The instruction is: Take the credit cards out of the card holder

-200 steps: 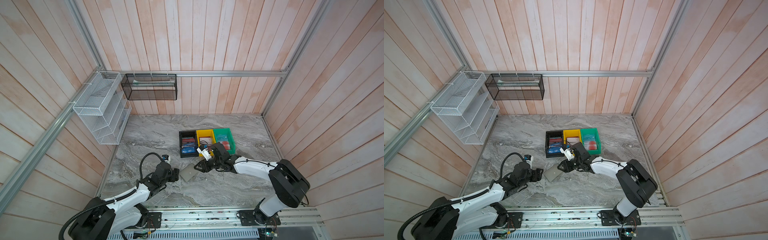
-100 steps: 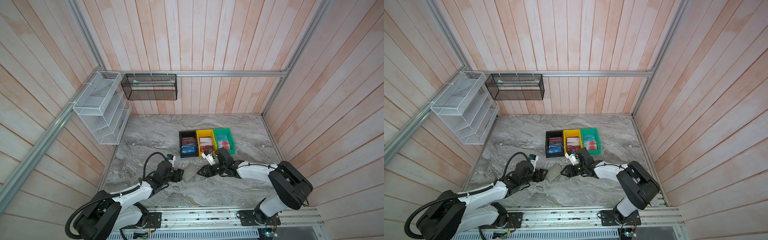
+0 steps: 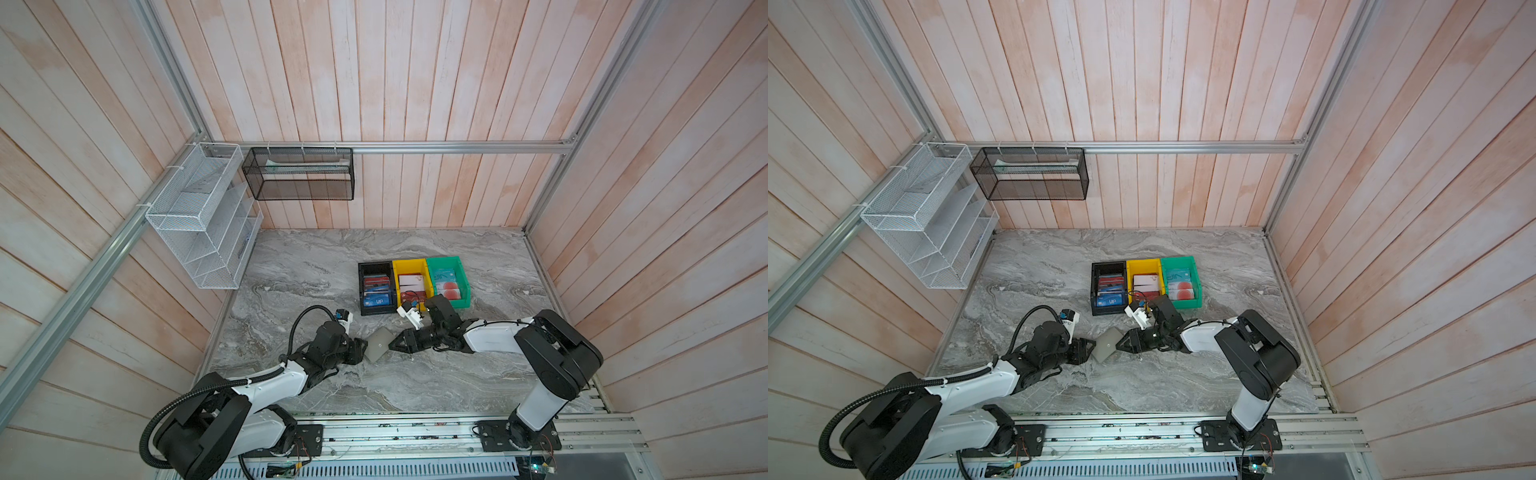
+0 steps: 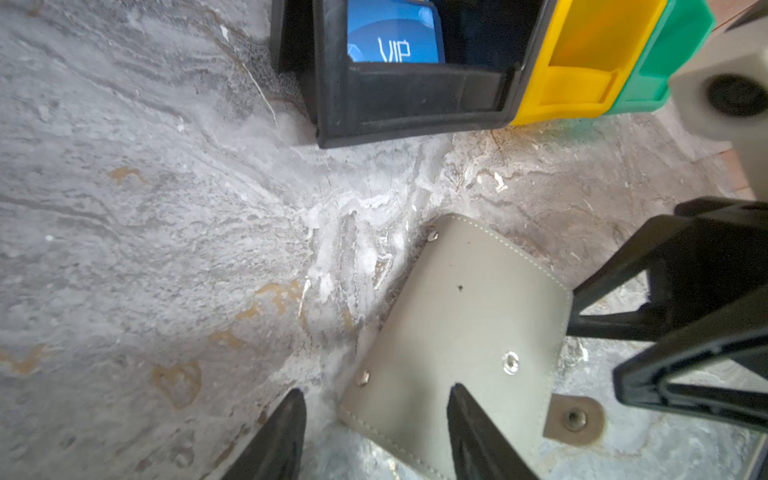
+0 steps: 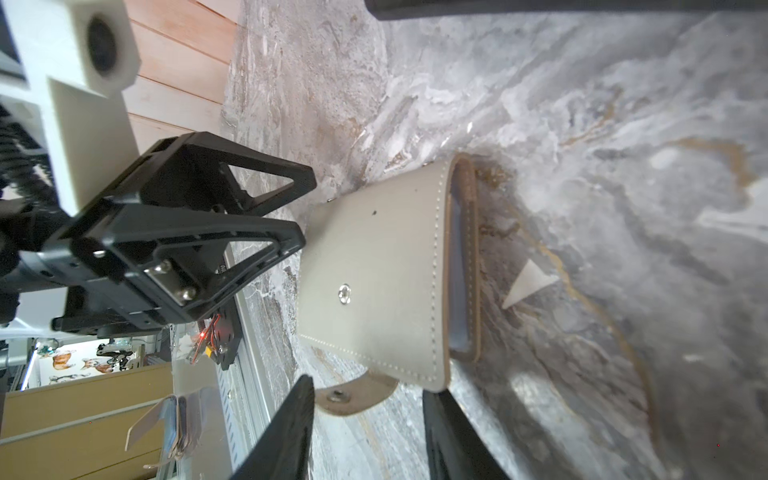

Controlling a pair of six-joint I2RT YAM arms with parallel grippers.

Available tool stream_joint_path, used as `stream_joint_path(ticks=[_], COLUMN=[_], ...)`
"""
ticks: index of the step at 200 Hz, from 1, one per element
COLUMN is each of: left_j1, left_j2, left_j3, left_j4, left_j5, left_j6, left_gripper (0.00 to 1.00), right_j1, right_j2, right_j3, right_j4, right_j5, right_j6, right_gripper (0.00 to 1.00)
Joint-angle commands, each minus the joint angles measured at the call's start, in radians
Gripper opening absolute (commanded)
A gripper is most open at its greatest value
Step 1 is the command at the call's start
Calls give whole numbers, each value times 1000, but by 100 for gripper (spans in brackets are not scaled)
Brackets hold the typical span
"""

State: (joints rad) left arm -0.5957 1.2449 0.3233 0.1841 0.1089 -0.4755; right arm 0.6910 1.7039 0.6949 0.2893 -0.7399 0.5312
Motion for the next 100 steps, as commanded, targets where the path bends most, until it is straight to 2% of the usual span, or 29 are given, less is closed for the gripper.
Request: stream_joint_path(ticks=[1, 45, 100], left_j1=[5, 5, 6], left_j2=[20, 33, -37], left_j3=[-16, -25, -60], left_j4=[32, 45, 28], left_j5=[24, 47, 56], left_j6=[0, -11, -21], left_gripper=[55, 53, 53], right_j1=[-1, 5, 27], right_j2=[11, 36, 100], right_j3=[23, 50, 137], right_j4=[60, 85, 86], right_j5=[-53, -94, -134], right_j6=[19, 17, 9], right_gripper=[44, 43, 43])
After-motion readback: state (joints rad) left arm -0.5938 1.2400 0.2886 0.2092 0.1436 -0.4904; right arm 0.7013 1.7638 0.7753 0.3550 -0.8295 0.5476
